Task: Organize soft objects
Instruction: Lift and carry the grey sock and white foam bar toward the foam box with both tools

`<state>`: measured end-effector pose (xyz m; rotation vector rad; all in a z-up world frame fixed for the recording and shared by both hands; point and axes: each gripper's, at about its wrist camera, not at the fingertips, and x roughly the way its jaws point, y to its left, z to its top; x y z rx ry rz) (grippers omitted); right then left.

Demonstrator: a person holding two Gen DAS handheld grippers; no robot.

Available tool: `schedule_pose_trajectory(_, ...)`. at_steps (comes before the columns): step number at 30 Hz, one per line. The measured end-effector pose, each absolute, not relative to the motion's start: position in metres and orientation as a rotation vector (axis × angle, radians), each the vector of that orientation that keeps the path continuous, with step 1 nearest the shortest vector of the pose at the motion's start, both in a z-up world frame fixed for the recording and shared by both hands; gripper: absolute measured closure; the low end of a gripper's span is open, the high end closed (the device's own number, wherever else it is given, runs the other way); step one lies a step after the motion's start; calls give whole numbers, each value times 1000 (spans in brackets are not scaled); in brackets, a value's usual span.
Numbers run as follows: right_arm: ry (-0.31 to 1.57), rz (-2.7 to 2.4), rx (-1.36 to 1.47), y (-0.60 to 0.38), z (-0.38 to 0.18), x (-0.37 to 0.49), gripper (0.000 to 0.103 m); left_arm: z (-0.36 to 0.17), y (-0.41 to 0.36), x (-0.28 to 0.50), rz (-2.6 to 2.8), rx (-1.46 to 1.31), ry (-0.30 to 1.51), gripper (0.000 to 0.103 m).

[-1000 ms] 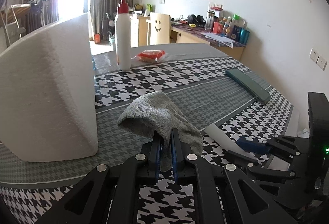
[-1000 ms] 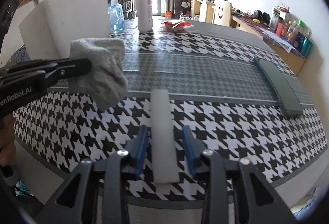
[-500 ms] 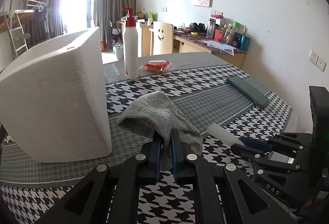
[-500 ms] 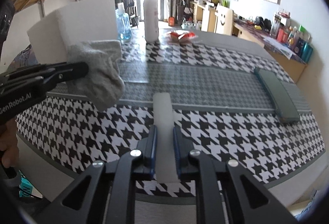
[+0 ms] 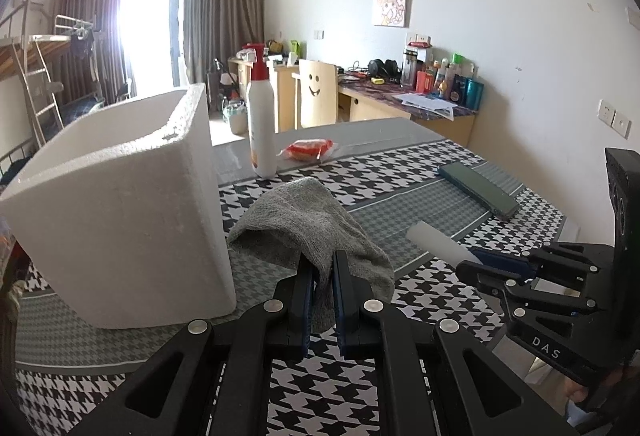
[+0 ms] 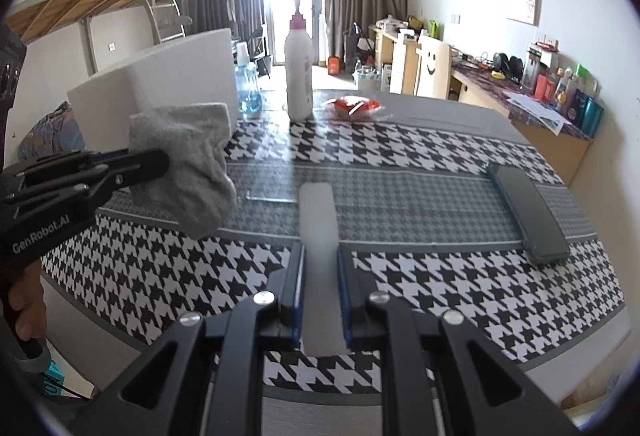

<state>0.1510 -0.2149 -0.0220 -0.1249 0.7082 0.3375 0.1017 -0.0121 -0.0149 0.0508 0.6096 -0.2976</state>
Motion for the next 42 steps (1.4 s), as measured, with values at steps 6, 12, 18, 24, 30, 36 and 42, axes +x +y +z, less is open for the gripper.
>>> schedule_pose_trajectory(6,684,346,-109,-213,-14,147,84,-6,-9,100,-289,63,580,93)
schedule_pose_trajectory(12,654,354,-93,-214,-2,151,84,3,-10,96,-290,77,543,93)
schedule_pose_trajectory(18,630,364,-90,-212,6,155,84,10,-9,99,-281,83,525,93)
schedule_pose_trajectory(24,602,363,-84,-214,15,159,84,22,-8,98,-283,91,489,93)
schedule_pose_trajectory(30,573,372,-77,-215,24,161,84,33,-10,98,-272,110,448,93)
schedule_pose_trajectory(36,547,379,-79,-214,32,161,84,39,-13,101,-258,118,432,93)
schedule_pose_trajectory(42,515,382,-66,-217,41,162,84,50,-13,101,-247,125,399,93)
